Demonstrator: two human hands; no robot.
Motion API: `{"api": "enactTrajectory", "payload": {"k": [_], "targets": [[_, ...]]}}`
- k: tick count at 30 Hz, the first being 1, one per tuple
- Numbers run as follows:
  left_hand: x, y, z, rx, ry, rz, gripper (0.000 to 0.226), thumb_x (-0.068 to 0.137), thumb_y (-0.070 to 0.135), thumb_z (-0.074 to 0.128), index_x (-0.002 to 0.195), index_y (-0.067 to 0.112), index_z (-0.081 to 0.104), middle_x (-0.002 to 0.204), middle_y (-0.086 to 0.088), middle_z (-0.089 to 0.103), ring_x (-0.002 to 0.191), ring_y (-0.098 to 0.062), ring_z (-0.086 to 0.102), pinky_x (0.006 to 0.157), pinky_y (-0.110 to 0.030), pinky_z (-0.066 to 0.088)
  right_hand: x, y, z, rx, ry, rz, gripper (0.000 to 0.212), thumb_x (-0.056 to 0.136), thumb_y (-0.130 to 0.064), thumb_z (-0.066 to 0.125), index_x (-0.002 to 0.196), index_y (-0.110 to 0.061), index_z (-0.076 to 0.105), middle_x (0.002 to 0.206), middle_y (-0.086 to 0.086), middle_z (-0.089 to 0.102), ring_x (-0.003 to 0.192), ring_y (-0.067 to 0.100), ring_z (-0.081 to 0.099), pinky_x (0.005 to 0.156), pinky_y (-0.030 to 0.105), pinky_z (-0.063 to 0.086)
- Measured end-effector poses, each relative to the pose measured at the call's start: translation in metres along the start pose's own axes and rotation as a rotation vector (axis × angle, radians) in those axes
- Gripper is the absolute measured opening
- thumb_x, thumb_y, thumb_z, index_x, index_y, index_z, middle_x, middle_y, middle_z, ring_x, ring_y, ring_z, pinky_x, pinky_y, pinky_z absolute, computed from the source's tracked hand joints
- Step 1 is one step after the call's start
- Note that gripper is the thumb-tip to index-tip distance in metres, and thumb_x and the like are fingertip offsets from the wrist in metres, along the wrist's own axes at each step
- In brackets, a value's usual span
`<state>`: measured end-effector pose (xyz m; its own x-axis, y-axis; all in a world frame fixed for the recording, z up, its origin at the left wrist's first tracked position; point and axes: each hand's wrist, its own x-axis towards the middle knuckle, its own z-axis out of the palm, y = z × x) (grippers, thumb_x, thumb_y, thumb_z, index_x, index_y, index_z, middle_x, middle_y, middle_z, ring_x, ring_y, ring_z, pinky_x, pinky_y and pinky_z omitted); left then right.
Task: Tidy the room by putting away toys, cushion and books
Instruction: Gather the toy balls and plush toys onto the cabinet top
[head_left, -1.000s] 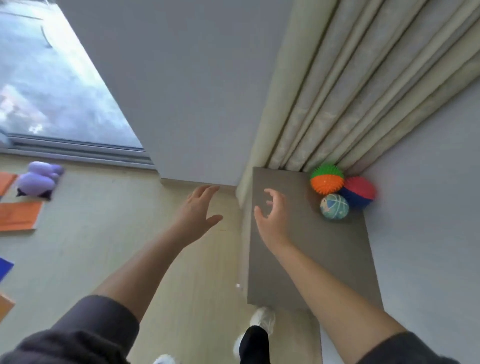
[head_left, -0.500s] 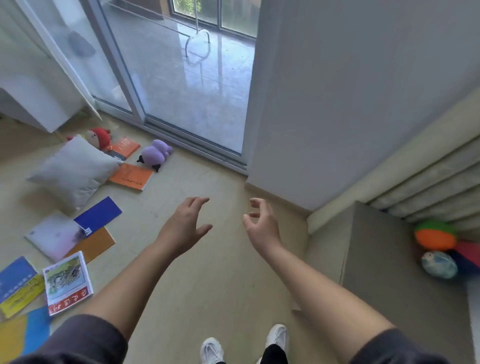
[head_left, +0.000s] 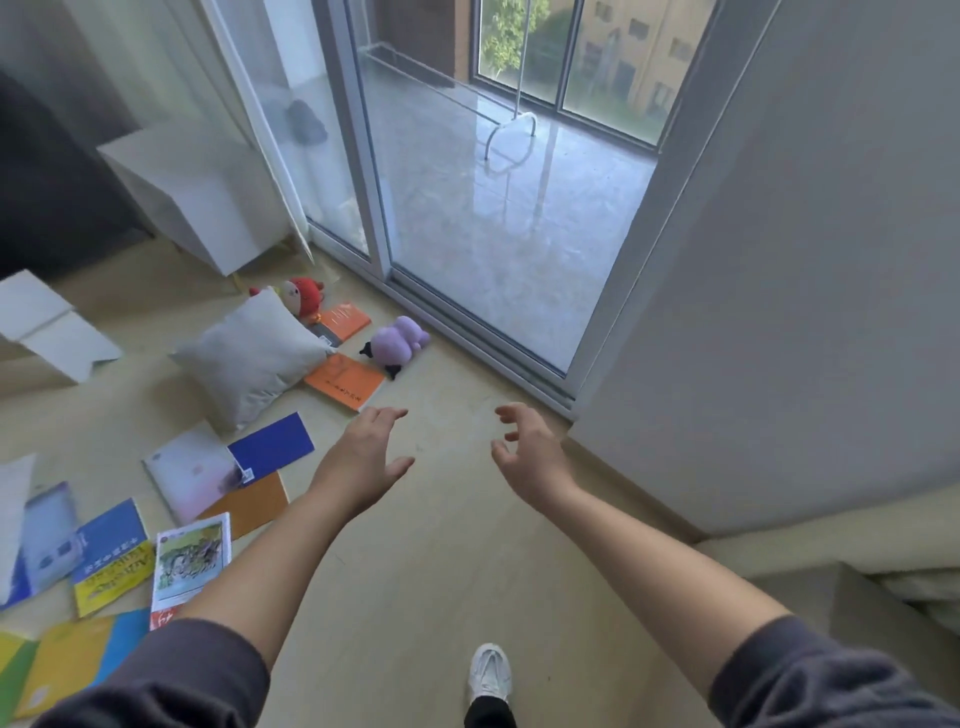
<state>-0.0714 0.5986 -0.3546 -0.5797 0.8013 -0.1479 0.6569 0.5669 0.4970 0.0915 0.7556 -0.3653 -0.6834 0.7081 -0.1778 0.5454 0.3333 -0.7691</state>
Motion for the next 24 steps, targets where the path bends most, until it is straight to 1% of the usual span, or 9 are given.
{"api": "enactTrajectory", "payload": {"k": [3,5,9,15,18,24], "targets": [[0.035,-0.018,-0.017,-0.015,0.037,-0.058,0.060,0.087,0.029,0.066,0.140,0.021,0.040,0.141,0.001,0.041,0.126,-0.019,0.044,0.099,-0.032,0.040,0.051,-0.024,0.006,-0.046,-0.058,-0.049,0.040,0.092,-0.019,0.056,0.132,-0.021,0.049,0.129,-0.006,0.054,0.103,0.009,0.057,0.080,0.023,0.040],[0.051,-0.030,-0.024,-0.030,0.045,-0.090,0.060,0.086,0.029,0.066,0.139,0.021,0.040,0.140,0.001,0.041,0.124,-0.019,0.044,0.098,-0.032,0.041,0.077,-0.038,0.013,-0.071,-0.094,-0.073,0.040,0.092,-0.019,0.056,0.132,-0.021,0.048,0.129,-0.006,0.053,0.105,0.010,0.057,0.083,0.025,0.043],[0.078,-0.056,-0.032,-0.038,0.054,-0.140,0.059,0.086,0.028,0.067,0.139,0.020,0.042,0.137,0.002,0.042,0.125,-0.018,0.043,0.095,-0.031,0.041,0.119,-0.056,0.032,-0.056,-0.120,-0.095,0.040,0.091,-0.018,0.058,0.130,-0.021,0.050,0.127,-0.004,0.053,0.103,0.011,0.056,0.088,0.030,0.047],[0.149,-0.121,-0.059,-0.058,0.038,-0.161,0.058,0.085,0.025,0.067,0.138,0.018,0.044,0.137,0.001,0.043,0.126,-0.019,0.044,0.096,-0.031,0.040,0.202,-0.088,0.080,-0.051,-0.129,-0.051,0.039,0.090,-0.019,0.057,0.129,-0.022,0.049,0.127,-0.005,0.051,0.103,0.011,0.057,0.087,0.035,0.050],[0.198,-0.162,-0.076,-0.082,0.002,-0.156,0.058,0.085,0.024,0.067,0.138,0.017,0.044,0.138,0.000,0.042,0.127,-0.018,0.043,0.101,-0.031,0.039,0.252,-0.112,0.111,-0.053,-0.121,-0.026,0.039,0.091,-0.020,0.057,0.128,-0.023,0.049,0.126,-0.006,0.051,0.103,0.011,0.057,0.087,0.034,0.050],[0.298,-0.237,-0.125,-0.049,-0.082,-0.129,0.058,0.087,0.026,0.065,0.139,0.019,0.041,0.141,0.001,0.039,0.129,-0.019,0.041,0.102,-0.032,0.038,0.341,-0.160,0.169,-0.052,-0.126,0.048,0.039,0.091,-0.016,0.057,0.129,-0.018,0.049,0.126,-0.002,0.051,0.104,0.014,0.056,0.088,0.029,0.047]]}}
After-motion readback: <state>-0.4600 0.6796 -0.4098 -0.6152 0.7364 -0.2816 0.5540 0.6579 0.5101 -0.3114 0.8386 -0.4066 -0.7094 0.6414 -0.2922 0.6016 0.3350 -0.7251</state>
